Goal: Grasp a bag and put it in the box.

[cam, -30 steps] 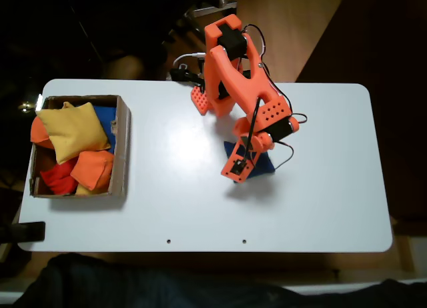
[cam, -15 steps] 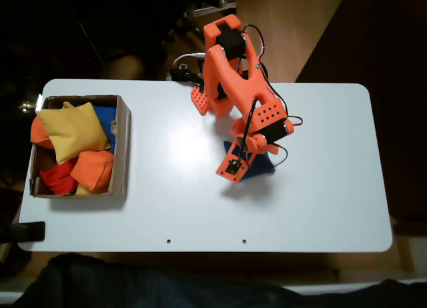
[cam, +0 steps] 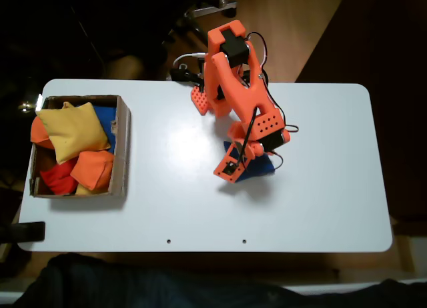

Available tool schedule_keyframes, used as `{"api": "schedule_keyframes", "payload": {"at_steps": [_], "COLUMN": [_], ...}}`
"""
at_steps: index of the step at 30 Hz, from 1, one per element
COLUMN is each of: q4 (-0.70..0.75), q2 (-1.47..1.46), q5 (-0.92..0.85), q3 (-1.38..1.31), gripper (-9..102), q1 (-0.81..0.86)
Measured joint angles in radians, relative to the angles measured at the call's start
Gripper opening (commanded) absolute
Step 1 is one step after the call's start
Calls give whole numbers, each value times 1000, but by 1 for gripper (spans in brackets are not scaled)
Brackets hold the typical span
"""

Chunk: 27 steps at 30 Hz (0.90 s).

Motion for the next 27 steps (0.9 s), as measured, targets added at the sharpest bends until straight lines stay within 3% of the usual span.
{"api": "schedule_keyframes", "payload": {"at_steps": [27], "q4": [-103], "q2": [-106], "q5": [17], "q3": [-15], "gripper": [93], "q1": [60]}}
